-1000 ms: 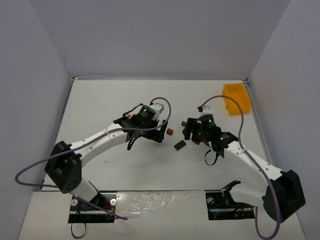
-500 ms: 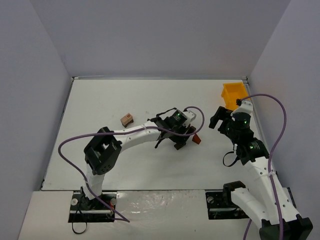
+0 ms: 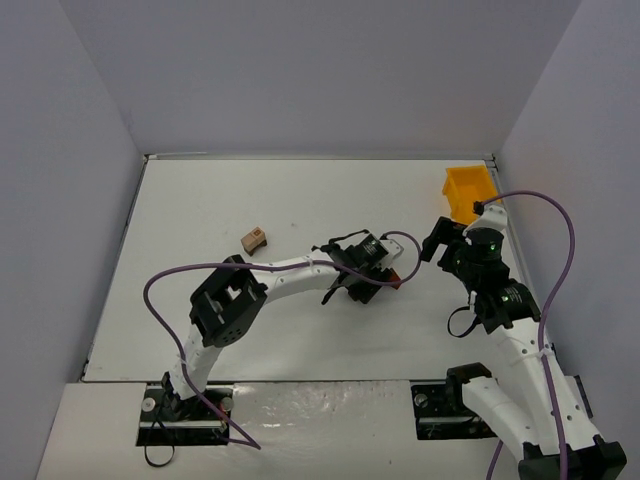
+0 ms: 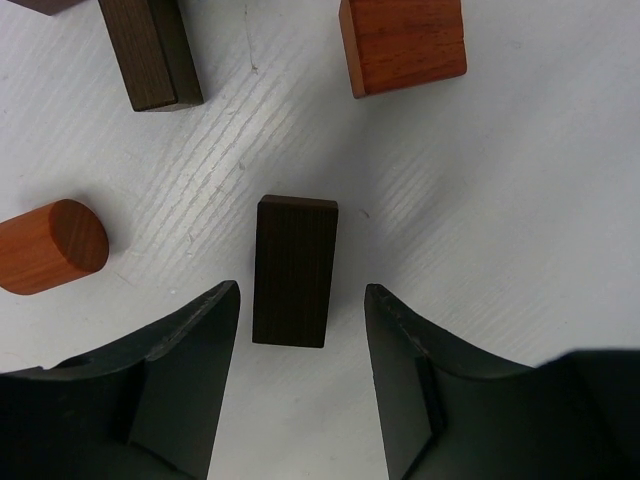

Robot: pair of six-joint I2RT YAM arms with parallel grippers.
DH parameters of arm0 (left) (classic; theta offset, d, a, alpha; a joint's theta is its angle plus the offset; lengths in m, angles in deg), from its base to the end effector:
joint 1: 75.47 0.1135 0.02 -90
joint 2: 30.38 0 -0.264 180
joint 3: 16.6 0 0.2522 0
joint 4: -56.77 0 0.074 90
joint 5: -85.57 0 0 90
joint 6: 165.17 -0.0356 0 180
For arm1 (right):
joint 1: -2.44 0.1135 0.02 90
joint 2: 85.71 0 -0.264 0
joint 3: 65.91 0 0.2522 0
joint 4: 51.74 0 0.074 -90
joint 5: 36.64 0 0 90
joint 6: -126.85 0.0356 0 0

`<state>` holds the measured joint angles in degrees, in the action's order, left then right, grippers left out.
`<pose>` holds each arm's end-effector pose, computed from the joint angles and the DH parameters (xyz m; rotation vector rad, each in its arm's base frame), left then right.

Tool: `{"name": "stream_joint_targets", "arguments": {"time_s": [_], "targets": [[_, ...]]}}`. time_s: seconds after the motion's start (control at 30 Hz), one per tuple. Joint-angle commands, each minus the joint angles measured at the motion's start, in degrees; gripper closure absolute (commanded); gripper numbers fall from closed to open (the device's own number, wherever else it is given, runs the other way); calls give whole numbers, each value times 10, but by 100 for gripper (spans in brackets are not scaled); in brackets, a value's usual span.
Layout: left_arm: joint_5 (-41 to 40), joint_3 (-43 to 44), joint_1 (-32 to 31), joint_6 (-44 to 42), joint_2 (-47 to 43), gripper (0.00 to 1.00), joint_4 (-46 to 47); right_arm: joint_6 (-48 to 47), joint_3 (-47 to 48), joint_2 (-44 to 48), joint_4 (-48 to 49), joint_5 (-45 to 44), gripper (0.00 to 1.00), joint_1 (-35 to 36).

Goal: Build the wood block tower

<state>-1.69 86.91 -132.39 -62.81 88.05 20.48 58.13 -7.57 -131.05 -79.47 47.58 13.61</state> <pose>0.2486 -0.3847 0.1953 0.9881 2.3550 -0.5613 0.1832 0.0325 0.3302 0.2330 1.8226 0.3066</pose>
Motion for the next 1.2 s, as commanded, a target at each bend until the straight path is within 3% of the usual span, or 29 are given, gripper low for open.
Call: {"name": "stream_joint_targets", "arguments": {"time_s": [0.0,0.13,0.83,1.03,1.17], "targets": [[-22,39,-7,-7,-6,51,-8,-5,5,6,22,-5,14,-6],[-23,42,-7,-3,-1,55,-10,-4,2,9,21,-1,14,-6],[-23,53,-7,4,10,58,-16,-5,-3,11,21,12,14,-7],[-22,59,-7,6,14,65,-15,-3,-4,13,21,14,14,-7],[-23,59,-8,7,15,76,-16,-4,-4,14,21,13,14,-6]]}}
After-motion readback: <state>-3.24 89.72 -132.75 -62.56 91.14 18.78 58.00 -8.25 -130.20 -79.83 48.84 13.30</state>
